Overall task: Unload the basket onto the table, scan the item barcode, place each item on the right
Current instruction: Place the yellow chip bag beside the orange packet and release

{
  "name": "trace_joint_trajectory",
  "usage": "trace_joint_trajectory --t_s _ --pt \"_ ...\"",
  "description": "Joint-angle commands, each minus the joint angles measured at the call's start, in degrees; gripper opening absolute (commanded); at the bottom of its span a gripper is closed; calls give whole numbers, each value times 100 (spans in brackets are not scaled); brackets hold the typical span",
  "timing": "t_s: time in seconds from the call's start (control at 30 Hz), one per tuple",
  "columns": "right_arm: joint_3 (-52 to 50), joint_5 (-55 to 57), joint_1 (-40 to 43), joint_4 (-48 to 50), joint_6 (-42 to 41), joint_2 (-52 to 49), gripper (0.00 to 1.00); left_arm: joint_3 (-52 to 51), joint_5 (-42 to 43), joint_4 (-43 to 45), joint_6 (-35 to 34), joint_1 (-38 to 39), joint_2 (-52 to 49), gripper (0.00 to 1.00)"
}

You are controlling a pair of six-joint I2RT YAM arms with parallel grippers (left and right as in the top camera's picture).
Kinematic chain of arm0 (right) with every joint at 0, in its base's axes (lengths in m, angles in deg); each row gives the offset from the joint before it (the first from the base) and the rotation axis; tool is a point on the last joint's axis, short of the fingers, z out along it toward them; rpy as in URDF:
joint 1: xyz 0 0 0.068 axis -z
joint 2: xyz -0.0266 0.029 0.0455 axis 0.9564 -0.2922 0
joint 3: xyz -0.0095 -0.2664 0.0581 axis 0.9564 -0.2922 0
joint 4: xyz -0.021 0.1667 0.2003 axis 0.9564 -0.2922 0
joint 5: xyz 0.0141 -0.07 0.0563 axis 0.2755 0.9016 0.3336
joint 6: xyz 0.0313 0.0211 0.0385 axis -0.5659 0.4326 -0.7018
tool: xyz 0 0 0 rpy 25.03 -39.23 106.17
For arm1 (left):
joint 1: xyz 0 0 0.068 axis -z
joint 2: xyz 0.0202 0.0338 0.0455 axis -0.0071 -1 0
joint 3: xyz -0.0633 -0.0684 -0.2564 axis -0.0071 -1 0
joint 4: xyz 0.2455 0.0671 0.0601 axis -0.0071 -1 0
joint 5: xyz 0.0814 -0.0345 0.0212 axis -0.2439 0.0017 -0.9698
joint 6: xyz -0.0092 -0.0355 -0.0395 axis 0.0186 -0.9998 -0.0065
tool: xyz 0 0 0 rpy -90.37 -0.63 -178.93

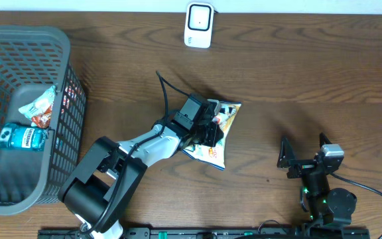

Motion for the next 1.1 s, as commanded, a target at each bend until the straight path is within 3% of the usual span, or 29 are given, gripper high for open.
trace_joint_trajectory --t_s 0.0,0.17,0.47,0.57,0.83,1.07 --pt "-4 -2 -26 -24 66 9 99 136 -940 -24 -243 2 15 8" --pt "-4 -2 -26 -24 66 9 99 133 -1165 -144 -426 2 15 8" --pt "-4 -2 -26 -24 66 9 99 138 -857 -269 -420 24 367 83" --pt "-4 -2 -26 -24 66 9 99 144 -879 -413 -420 24 802 94" --pt "-4 -2 -26 -24 66 9 99 323 -1707 -1493 -42 24 2315 98" --pt "-4 -2 -26 -24 66 9 99 494 -3056 -2149 426 17 3587 98"
